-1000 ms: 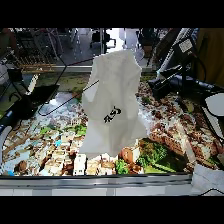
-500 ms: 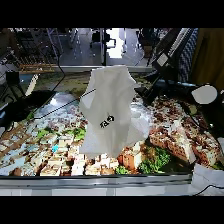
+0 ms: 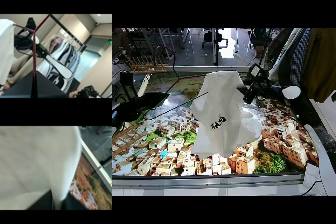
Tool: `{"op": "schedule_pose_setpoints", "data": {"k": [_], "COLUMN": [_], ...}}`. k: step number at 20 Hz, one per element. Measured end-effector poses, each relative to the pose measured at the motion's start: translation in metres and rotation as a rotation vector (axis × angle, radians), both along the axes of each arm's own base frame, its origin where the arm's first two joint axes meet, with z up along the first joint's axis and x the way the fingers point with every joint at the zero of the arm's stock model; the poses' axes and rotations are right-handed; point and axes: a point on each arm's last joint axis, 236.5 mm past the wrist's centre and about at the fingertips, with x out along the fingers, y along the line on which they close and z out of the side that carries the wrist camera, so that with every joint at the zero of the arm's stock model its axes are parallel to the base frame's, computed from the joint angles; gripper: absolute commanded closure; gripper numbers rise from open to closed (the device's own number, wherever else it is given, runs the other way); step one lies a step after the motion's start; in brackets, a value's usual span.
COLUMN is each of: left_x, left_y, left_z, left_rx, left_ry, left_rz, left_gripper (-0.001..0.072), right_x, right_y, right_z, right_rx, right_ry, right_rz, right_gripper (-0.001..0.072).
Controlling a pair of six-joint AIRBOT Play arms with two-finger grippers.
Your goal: Fold the clothes and pants, and hang the long-sleeved shirts on hangers.
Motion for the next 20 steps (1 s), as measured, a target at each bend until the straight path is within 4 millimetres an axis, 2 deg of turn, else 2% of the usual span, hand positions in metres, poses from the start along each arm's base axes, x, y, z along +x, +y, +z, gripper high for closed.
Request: {"op": "schedule_pose_setpoints", "data": {"k": [2,4,7,9,12,15,20], "left_x": [0.0,0.0,-0.001,-0.002,-0.005,-0.007,0.004], "left_y": [0.0,0.002,0.0,-0.01,-0.028,-0.045,-0.055], "left_z": [-0.001,-0.001,-0.007,-0.02,-0.033,-0.04,-0.055], "left_rx": [0.003,0.004,0.028,0.086,0.143,0.172,0.192], "left_ry": [0.007,0.01,0.025,0.053,0.081,0.094,0.133], "left_rz": [-0.002,-0.001,-0.011,-0.034,-0.067,-0.091,-0.079], "left_gripper": [0.0694,0.0694,0.0693,0.0694,0.0693,0.0693,0.0693], "right_x": [0.001,-0.002,-0.018,-0.031,-0.048,-0.062,-0.073], "right_y": [0.003,-0.006,-0.019,-0.021,-0.01,0.009,0.025], "right_z": [-0.003,0.003,0.03,0.051,0.068,0.072,0.086], "right_rx": [-0.039,-0.089,-0.137,-0.142,-0.148,-0.171,-0.127], "right_ry": [-0.017,-0.027,-0.062,-0.097,-0.126,-0.145,-0.155], "right_rz": [0.006,-0.026,-0.066,-0.075,-0.055,-0.012,-0.012], "right_gripper": [0.0696,0.0696,0.0696,0.0696,0.0696,0.0696,0.0696]}}
